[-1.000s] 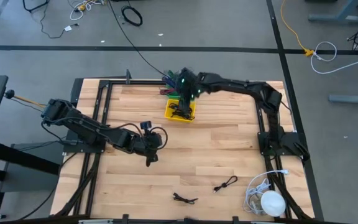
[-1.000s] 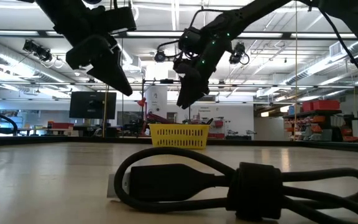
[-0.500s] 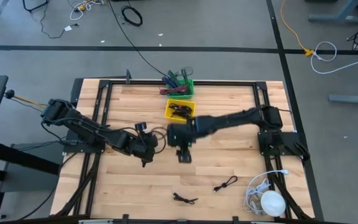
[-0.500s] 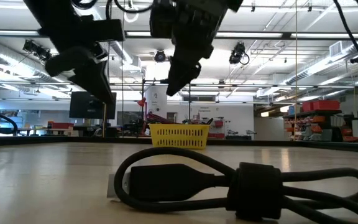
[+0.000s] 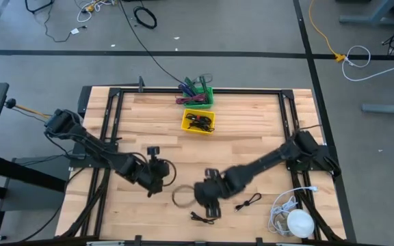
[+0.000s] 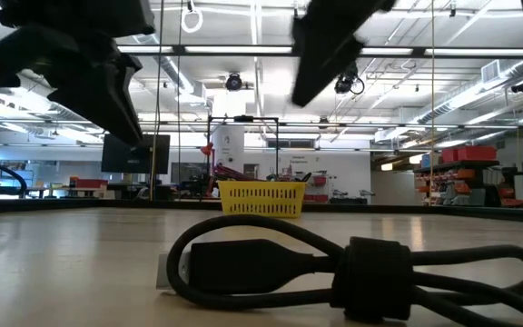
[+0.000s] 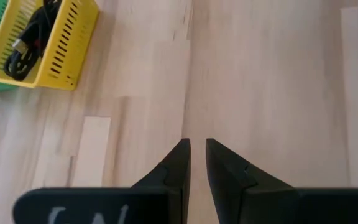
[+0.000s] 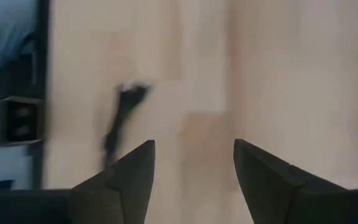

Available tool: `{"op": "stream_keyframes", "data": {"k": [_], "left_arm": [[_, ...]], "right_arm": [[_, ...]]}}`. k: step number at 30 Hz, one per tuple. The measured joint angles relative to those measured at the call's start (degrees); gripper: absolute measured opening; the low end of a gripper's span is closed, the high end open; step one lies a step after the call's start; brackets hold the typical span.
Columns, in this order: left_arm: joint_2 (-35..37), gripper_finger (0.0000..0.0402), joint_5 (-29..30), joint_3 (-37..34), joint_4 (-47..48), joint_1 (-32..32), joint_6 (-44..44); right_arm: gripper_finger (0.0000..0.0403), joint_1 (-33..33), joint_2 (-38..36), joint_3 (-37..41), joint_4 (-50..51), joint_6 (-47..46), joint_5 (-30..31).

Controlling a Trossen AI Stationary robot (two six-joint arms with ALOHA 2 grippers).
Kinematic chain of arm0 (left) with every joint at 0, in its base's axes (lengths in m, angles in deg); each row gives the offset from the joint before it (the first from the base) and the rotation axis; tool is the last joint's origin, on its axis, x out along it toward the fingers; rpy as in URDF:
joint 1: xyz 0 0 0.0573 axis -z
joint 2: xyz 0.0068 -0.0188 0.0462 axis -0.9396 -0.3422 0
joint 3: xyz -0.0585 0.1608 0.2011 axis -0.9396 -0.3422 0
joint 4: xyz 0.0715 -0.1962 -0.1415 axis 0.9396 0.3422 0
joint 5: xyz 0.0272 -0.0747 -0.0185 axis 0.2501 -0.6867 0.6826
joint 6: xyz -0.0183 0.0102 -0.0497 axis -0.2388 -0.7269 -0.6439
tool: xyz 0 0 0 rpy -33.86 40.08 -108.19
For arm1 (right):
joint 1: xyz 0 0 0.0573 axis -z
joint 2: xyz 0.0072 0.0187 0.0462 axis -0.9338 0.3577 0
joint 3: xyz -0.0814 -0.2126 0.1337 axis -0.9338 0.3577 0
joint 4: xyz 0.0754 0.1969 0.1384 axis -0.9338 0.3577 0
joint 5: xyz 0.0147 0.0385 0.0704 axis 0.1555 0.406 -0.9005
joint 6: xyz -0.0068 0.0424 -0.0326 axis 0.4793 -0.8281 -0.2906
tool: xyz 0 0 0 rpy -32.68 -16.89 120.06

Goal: Pick & Place USB Port
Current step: Put the black charger cable into the yellow basket

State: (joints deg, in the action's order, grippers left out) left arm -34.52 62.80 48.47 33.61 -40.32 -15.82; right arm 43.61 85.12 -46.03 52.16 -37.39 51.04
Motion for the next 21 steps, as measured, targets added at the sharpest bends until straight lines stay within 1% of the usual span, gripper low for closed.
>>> {"op": "stream_keyframes", "data": {"k": [4, 9, 13, 16, 21], "left_arm": [[-0.02, 0.0055, 0.01, 0.0, -0.04, 1.46, -2.98], [-0.01, 0.0055, 0.01, 0.0, -1.65, 3.52, -6.31], [-0.02, 0.0055, 0.01, 0.0, -5.02, 5.18, -6.66], [-0.02, 0.0055, 0.05, 0.0, -7.64, 6.52, -6.68], [-0.02, 0.0055, 0.05, 0.0, -11.49, 8.37, -6.6]], "right_arm": [[0.0219, -4.98, 0.0, 0.0, 0.19, -8.53, 0.88], [0.0219, -11.42, 0.0, 0.0, 0.98, -16.74, 7.37], [0.0219, -14.96, 0.0, 0.0, 6.99, -24.97, 11.65], [0.0219, -16.85, 0.0, 0.02, 12.07, -31.09, 13.79], [0.0219, -19.85, 0.0, 0.02, 15.13, -35.37, 18.13]]}}
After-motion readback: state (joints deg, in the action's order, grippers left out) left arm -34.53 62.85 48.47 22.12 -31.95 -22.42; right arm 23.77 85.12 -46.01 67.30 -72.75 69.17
